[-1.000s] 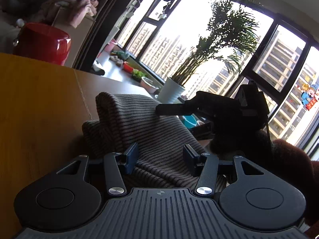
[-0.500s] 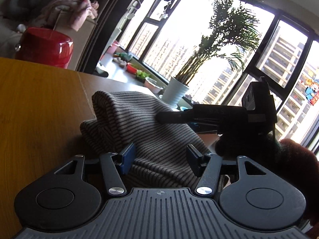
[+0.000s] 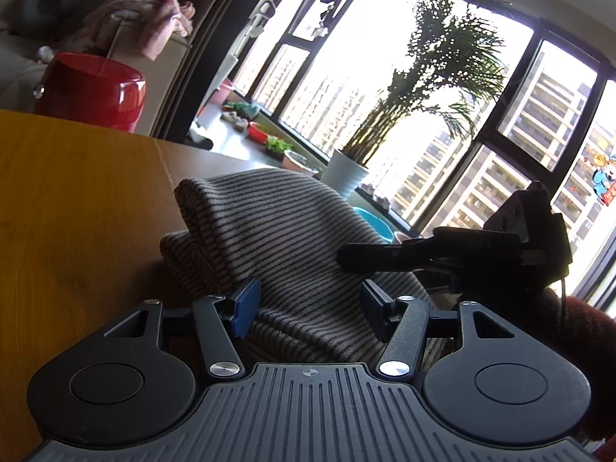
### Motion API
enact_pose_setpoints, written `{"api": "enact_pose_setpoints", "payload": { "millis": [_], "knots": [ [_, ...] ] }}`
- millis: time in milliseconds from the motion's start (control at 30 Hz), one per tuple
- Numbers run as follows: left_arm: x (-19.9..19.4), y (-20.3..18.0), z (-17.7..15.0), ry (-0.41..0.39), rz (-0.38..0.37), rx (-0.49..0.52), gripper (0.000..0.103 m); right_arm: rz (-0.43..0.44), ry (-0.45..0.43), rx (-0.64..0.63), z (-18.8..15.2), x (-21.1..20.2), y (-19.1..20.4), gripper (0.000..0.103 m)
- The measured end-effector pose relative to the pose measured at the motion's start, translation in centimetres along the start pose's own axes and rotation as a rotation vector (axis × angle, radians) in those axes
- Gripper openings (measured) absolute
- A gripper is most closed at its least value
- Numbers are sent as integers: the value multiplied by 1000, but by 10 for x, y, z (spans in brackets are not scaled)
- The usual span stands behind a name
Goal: Fold clothes
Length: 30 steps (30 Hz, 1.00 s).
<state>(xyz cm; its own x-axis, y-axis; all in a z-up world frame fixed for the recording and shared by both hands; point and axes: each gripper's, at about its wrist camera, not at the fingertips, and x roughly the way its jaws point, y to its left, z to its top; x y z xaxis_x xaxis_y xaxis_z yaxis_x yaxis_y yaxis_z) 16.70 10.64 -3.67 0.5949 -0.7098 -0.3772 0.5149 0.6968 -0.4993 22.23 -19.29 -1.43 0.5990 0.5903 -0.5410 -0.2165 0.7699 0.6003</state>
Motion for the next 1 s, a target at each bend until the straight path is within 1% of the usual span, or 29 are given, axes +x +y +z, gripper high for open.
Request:
{"api": "enact_pose_setpoints", "payload": {
  "millis": [67, 100, 133, 233, 267, 300, 400, 533, 600, 667, 700, 767, 800, 833, 867, 900, 933, 967, 1000],
  "knots": [
    [0, -1, -1, -2, 1, 3, 67, 33, -25, -28, 0, -8, 6, 70],
    [-1, -1, -1, -2, 2, 5, 67, 33, -30, -31, -1, -10, 7, 70],
    [-1, -1, -1, -3, 3, 7, 67, 13, -30, -35, -2, -9, 7, 70],
    [-1, -2, -2, -6, 5, 12, 67, -84, -25, -47, -10, 1, 0, 70],
    [-2, -2, -2, -7, 5, 13, 67, -79, -35, -37, -12, 2, -3, 74],
    [-1, -4, -3, -8, 11, 28, 67, -73, -45, -27, -14, 3, -6, 75],
    [-2, -4, -3, -7, 12, 29, 67, -65, -58, -20, -15, 4, -8, 76],
    [-1, -3, -2, -7, 11, 27, 67, -66, -84, -46, -1, 2, -2, 77],
    [-1, -3, -2, -7, 12, 30, 68, -77, -89, -46, 13, 9, -1, 81],
    [-1, -3, -2, -7, 13, 31, 68, -82, -59, -46, 28, 23, -1, 85],
    [-1, -2, -2, -7, 15, 31, 68, -75, -27, -43, 35, 32, -2, 87],
    [-1, -1, -1, -9, 17, 29, 68, -79, 38, -41, 47, 47, -2, 95],
    [-2, 0, -1, -10, 18, 28, 68, -84, 67, -43, 53, 53, -3, 97],
    [-2, 0, -1, -10, 17, 27, 68, -82, 75, -42, 57, 55, -3, 97],
    [-2, 1, -1, -11, 16, 25, 68, -78, 81, -43, 61, 57, -3, 96],
    [-2, 1, -2, -10, 16, 27, 68, -65, 72, -57, 62, 55, 1, 91],
    [-2, 0, -2, -9, 16, 28, 68, -50, 58, -76, 63, 52, 7, 68],
    [-1, 0, -1, -6, 16, 29, 74, -21, 28, -112, 62, 45, 17, 67],
    [-1, 0, -2, -4, 18, 33, 78, 8, -3, -149, 61, 38, 27, 67]
  ]
}}
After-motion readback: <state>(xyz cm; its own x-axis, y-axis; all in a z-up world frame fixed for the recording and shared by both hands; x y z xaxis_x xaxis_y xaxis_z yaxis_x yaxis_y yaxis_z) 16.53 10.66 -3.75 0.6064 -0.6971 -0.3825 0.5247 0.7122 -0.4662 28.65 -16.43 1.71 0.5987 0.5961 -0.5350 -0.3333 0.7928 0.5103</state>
